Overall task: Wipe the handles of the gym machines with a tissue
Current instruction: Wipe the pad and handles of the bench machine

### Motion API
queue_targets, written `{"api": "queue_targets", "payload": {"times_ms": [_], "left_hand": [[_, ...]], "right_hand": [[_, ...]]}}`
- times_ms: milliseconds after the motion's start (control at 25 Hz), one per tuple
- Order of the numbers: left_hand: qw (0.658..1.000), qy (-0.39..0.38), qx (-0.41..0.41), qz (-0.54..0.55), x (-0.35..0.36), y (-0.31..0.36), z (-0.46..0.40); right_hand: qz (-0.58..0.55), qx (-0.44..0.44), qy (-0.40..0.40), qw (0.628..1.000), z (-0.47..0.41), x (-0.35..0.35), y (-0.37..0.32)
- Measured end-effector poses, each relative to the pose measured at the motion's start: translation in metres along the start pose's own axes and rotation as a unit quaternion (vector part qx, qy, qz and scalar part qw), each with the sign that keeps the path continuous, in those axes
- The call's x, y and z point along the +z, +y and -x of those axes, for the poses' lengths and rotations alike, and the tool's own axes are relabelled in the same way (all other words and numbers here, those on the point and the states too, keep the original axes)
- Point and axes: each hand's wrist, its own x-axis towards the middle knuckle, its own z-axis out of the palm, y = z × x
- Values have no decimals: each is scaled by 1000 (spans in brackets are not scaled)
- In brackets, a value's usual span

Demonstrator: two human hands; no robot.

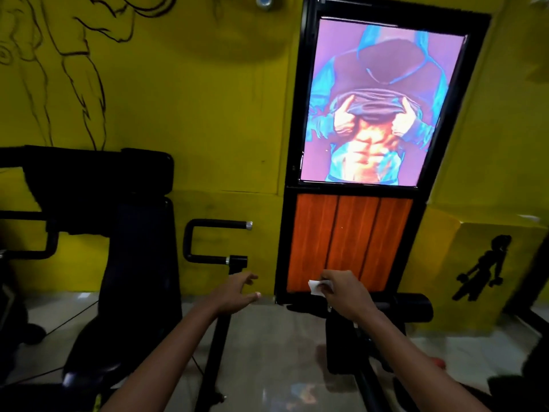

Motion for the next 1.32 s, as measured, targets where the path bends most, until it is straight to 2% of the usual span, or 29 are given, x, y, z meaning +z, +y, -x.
{"api": "queue_targets", "payload": {"times_ms": [360, 680, 920, 1320], "left_hand": [[999, 28, -4, -26, -103, -109, -11], [999, 39, -16, -20, -143, -173, -8], [998, 47, -37, -21, -156, -209, -14], [994, 76, -71, -25, -173, -255, -62]], "right_hand": [[-4, -29, -1, 1000, -83, 63, -120], [2, -52, -23, 998, -127, 107, -182], [4, -67, -41, 997, -165, 132, -200], [-11, -57, -74, 996, -239, 181, -190]]}}
